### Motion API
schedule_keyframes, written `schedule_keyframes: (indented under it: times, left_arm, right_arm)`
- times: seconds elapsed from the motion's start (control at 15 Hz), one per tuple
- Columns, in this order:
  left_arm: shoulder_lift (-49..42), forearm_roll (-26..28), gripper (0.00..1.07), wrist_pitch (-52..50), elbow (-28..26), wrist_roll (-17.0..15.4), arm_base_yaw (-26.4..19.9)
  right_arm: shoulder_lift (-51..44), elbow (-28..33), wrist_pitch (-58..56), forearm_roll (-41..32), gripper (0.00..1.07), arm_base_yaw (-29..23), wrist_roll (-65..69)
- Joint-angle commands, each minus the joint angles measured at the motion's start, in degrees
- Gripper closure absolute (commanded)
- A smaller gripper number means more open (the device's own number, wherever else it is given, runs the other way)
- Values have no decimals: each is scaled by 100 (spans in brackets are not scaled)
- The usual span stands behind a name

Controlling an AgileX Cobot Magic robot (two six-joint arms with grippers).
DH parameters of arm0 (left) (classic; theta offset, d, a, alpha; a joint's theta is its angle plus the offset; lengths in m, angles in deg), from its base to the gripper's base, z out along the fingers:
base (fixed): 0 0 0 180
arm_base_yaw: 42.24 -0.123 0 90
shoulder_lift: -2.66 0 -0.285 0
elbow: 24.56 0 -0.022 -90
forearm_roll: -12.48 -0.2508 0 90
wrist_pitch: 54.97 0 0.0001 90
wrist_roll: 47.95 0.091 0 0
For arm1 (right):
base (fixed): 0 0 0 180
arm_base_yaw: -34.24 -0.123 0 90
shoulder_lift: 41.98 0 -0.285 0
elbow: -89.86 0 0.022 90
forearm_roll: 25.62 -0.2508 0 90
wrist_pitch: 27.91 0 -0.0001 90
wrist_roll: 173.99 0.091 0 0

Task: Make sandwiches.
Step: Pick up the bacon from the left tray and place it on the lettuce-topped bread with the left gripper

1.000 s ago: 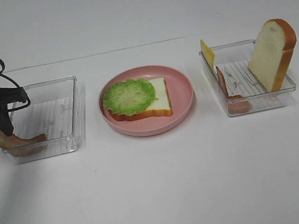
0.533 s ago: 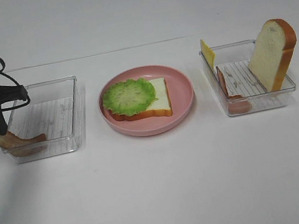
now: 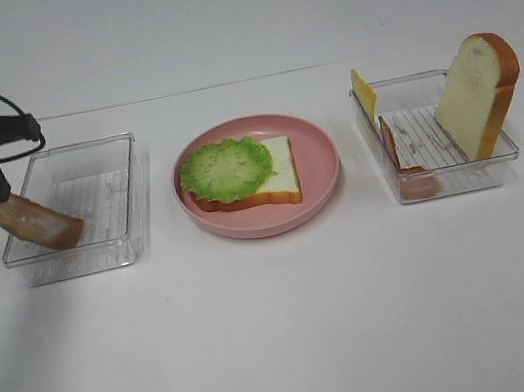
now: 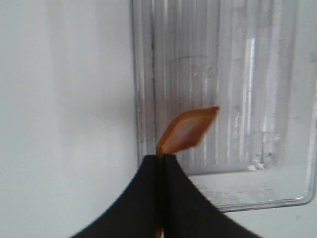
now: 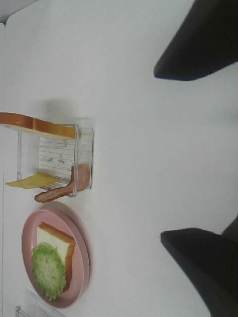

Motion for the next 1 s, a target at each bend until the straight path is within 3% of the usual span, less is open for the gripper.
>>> schedule_keyframes:
  times: [0.07, 0.4, 0.67, 0.73, 0.8, 1.0]
  left_arm:
    - [-212, 527, 107, 281, -441, 321, 11]
    - [-258, 2349, 107, 269, -1278, 1209, 23]
    - [86, 5185, 107, 40, -1352, 2595, 80]
    - [269, 5689, 107, 69, -1375, 2899, 166]
    - [453, 5970, 107, 109, -1438, 3094, 292]
    - [1014, 6148, 107, 155, -1845, 3163, 659]
  right_arm:
    - [-69, 17, 52, -34, 30, 34, -29]
    - [-69, 17, 52, -34, 30, 34, -29]
    - [-69, 17, 52, -34, 30, 34, -29]
    - [-69, 17, 52, -34, 30, 34, -29]
    - [-69, 17, 52, -34, 30, 34, -29]
    - [-69, 17, 52, -34, 30, 34, -29]
